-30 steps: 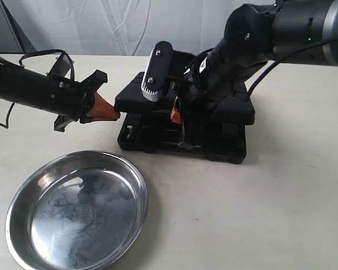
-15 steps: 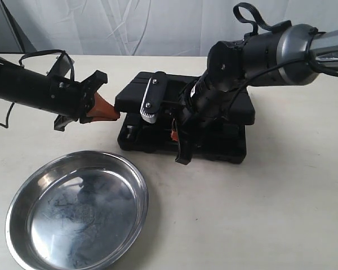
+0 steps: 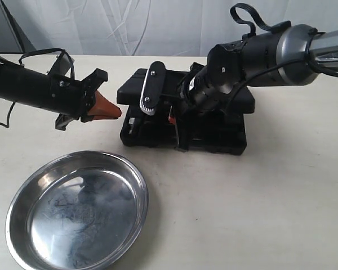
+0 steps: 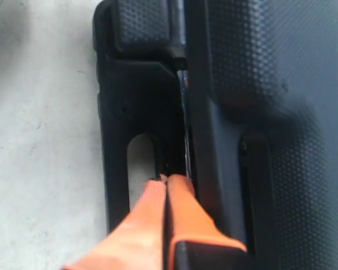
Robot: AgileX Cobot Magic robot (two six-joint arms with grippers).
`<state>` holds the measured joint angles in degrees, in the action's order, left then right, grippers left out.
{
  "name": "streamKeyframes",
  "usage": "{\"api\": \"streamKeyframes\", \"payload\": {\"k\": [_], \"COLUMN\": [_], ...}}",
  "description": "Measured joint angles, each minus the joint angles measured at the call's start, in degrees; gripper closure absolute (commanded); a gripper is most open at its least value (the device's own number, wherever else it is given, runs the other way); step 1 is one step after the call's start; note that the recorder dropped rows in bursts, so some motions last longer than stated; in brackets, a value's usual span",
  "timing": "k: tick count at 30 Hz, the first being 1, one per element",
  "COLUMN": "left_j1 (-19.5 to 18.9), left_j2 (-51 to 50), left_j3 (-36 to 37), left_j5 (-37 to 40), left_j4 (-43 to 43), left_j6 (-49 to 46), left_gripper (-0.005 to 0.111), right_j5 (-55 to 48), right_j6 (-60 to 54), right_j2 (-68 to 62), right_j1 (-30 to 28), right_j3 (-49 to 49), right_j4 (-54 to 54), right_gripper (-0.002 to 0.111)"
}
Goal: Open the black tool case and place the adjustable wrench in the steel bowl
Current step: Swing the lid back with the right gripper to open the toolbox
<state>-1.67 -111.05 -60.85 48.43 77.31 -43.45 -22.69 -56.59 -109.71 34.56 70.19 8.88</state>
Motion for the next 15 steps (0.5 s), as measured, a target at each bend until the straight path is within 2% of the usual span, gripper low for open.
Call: {"api": "streamKeyframes", "payload": {"k": [15], "left_j1": [0.0], "left_j2": [0.0], "left_j3": [0.0], "left_j5": [0.0], "left_j4": [0.0], "left_j6": [0.0], "left_gripper": [0.107], "right_j5": [16.3], "right_j6": [0.0], "right_j2": [0.0], "right_j1": [0.0], "right_j3": [0.0], "right_j4": [-4.4], "right_gripper": [0.108]}}
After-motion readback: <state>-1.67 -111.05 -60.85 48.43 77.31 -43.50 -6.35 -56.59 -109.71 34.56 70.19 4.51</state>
